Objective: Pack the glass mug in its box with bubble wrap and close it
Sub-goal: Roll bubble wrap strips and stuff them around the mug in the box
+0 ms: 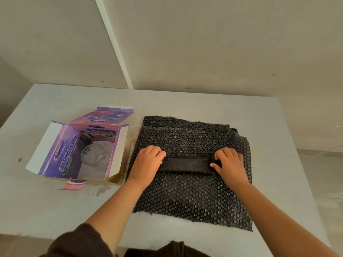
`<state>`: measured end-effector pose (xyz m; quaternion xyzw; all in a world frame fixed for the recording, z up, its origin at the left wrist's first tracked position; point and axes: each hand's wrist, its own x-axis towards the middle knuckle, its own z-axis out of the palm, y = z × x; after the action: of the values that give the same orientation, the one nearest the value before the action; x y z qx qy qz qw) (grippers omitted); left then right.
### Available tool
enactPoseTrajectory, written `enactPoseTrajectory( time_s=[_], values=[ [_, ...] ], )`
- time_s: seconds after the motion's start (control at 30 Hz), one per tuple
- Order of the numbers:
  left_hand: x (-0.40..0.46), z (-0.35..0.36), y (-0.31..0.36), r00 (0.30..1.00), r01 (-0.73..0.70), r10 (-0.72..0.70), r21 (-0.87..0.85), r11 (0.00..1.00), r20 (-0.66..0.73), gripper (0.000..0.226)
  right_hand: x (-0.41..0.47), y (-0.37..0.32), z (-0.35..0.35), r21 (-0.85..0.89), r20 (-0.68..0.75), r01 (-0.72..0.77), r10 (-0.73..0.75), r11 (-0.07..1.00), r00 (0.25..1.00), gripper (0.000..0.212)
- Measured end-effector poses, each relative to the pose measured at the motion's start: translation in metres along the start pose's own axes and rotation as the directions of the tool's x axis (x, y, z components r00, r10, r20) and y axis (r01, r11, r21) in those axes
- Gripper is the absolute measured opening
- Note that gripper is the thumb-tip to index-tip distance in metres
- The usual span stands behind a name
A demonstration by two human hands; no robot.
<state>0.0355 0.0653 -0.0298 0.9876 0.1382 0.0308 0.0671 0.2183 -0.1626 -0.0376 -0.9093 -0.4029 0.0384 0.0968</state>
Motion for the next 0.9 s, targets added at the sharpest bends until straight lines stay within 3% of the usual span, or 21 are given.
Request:
enactPoseTrajectory(
  time_s=[0.07, 0.13, 0.23, 0.33, 0.5, 0.7, 0.83, 0.9],
  values=[
    [-0.007, 0.007, -0.001, 0.996, -0.082, 0.085, -0.092, 0.992, 0.025, 0.022, -0.003, 0.001, 0.004, -0.078, -0.101, 0.075, -0.083, 0.994, 0.991, 0.019],
    [-0.014, 0.01, -0.002, 0.996, -0.062, 0.073, -0.18, 0.982, 0.051, 0.019, -0.008, 0.002, 0.006, -0.089, -0.116, 0.181, -0.191, 0.979, 0.975, 0.021],
    [-0.024, 0.015, -0.006, 0.994, 0.002, 0.02, -0.197, 0.98, 0.111, 0.042, -0.014, 0.007, 0.012, -0.001, -0.009, 0.282, -0.282, 0.959, 0.959, 0.031],
    [-0.025, 0.017, -0.006, 0.989, 0.05, -0.019, -0.211, 0.976, 0.146, 0.042, -0.021, 0.014, 0.016, -0.027, 0.099, 0.26, -0.257, 0.965, 0.961, 0.048],
    [-0.009, 0.007, -0.007, 0.985, 0.147, -0.118, -0.268, 0.952, 0.123, 0.04, -0.008, 0.009, 0.007, 0.073, 0.071, 0.169, -0.174, 0.983, 0.982, 0.029],
    [0.032, 0.001, -0.014, 0.925, 0.352, -0.328, -0.108, 0.93, 0.193, 0.042, 0.032, 0.007, -0.013, 0.165, 0.136, -0.027, 0.004, 0.986, 0.991, 0.017],
    [0.044, 0.003, -0.015, 0.957, 0.288, -0.288, 0.007, 0.958, 0.023, 0.031, 0.047, 0.011, -0.006, 0.043, 0.088, -0.054, 0.05, 0.998, 0.995, 0.014],
    [0.043, 0.007, -0.014, 0.979, 0.198, -0.201, -0.076, 0.977, -0.03, 0.024, 0.046, 0.013, -0.001, -0.072, -0.012, -0.014, 0.013, 0.997, 1.0, 0.016]
  ],
)
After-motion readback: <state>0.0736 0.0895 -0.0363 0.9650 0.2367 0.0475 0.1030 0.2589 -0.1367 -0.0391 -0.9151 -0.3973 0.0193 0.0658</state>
